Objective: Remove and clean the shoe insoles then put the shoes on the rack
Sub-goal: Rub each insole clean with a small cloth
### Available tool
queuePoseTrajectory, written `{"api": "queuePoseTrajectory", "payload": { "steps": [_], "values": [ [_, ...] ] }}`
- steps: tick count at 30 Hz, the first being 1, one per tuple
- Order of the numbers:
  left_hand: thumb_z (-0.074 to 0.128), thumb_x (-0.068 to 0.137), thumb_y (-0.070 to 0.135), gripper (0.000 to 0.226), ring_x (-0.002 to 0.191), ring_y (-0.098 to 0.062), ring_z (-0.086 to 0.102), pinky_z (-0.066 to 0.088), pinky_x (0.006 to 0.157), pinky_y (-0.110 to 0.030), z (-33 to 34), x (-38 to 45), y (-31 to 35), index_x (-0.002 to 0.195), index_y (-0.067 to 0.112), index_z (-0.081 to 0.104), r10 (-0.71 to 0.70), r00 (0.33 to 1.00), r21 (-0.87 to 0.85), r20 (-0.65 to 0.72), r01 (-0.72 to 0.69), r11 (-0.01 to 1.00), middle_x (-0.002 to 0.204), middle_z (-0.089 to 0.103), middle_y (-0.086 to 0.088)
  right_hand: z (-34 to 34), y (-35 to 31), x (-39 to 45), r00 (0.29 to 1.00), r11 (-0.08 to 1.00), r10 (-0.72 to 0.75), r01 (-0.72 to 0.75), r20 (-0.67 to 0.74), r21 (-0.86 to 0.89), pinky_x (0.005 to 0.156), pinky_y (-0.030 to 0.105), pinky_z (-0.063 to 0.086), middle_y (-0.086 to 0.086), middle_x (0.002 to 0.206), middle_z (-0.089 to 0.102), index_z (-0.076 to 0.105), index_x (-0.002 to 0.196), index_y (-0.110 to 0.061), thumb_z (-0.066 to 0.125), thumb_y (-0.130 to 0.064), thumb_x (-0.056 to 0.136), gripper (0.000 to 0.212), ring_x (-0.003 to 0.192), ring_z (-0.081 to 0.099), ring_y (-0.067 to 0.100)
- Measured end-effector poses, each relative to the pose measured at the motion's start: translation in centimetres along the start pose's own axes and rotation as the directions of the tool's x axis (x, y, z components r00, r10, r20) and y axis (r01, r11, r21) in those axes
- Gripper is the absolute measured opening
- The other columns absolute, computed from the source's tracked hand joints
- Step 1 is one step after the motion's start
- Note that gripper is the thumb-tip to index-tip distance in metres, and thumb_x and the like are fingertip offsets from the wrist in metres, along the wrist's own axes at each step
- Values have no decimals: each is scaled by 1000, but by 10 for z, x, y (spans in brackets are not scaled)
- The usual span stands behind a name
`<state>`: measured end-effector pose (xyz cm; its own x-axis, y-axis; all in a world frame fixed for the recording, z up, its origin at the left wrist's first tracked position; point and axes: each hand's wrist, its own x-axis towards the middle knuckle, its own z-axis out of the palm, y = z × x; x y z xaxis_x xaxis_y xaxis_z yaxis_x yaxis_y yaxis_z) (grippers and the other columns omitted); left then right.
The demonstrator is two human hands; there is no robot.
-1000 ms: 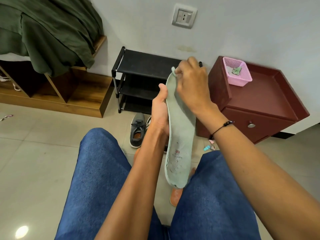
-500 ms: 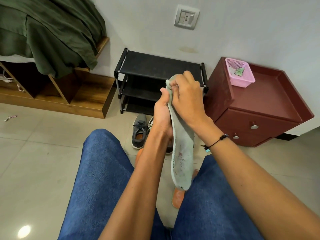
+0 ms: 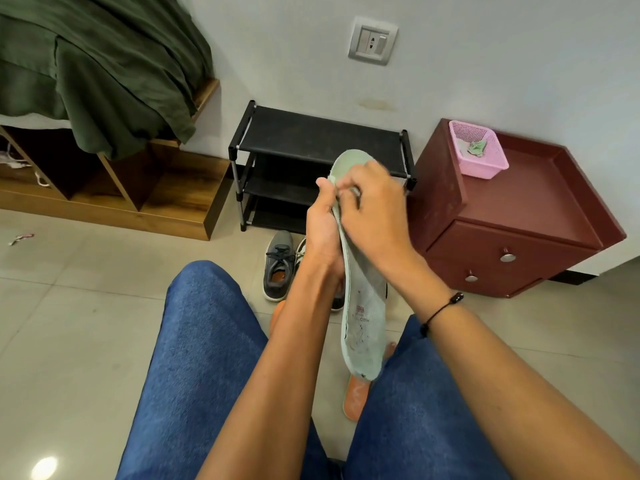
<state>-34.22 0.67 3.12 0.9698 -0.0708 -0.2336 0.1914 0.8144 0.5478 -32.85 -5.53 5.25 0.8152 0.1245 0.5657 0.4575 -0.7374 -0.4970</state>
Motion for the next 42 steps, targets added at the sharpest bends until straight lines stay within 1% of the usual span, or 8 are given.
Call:
{"api": "queuePoseTrajectory", "payload": {
  "steps": [8,16,19,25,29,33,37,42],
  "values": [
    [21,100,50,58,72,-19,69,57,64,-26,-5,-5,-2,103,8,61,-64,998,21,2,64,998,80,71,-8,0,24,8,995,925,-92,76,-24,-373,63,34,29,9,80,55,60,77,-8,53,3,76,13,59,50,29],
    [23,101,45,56,64,-17,69,56,60,-23,-7,-5,1,94,4,61,-17,1000,6,-24,17,1000,70,70,-8,-7,-1,-2,997,994,-49,42,-62,-104,66,39,41,5,79,54,62,76,-6,50,0,76,13,67,55,25],
    [25,101,43,53,68,-17,67,54,78,-31,-8,-6,0,90,2,58,19,1000,-12,-11,-20,1000,67,67,-6,3,-15,-29,1000,1000,-20,19,12,15,64,36,42,4,76,53,60,74,-7,53,1,77,11,66,54,23],
    [25,99,51,59,87,-23,65,52,82,-33,4,-9,4,105,4,60,-29,1000,-28,-3,29,999,93,67,-12,-1,13,-8,989,941,-146,140,3,-308,60,39,37,7,74,55,59,73,-10,56,2,70,13,55,49,29],
    [25,99,50,57,80,-22,67,54,73,-31,5,-12,2,104,7,62,-45,999,27,-28,46,999,89,70,-10,-9,22,3,999,933,-30,24,-11,-358,67,35,30,8,81,56,59,77,-9,54,2,75,13,64,53,30],
    [26,100,48,56,67,-18,69,57,61,-26,2,-11,3,95,7,64,-19,999,55,-38,21,998,76,72,-8,-20,14,5,990,981,140,-143,-36,-133,76,37,42,6,88,60,63,81,-8,55,-1,80,11,79,58,25],
    [27,100,46,55,67,-17,68,57,61,-23,3,-8,4,95,3,61,6,999,16,-41,-5,1000,75,69,-9,-17,-11,-17,972,972,162,-187,169,142,73,30,48,-6,80,59,66,75,-10,60,1,79,12,78,58,15],
    [22,100,48,58,71,-18,69,57,67,-26,2,-9,6,100,4,60,-3,1000,-18,1,3,1000,78,71,-9,-11,12,-13,989,973,-79,104,126,-205,65,38,34,0,78,56,62,75,-11,56,0,73,13,64,54,25]
  ]
}}
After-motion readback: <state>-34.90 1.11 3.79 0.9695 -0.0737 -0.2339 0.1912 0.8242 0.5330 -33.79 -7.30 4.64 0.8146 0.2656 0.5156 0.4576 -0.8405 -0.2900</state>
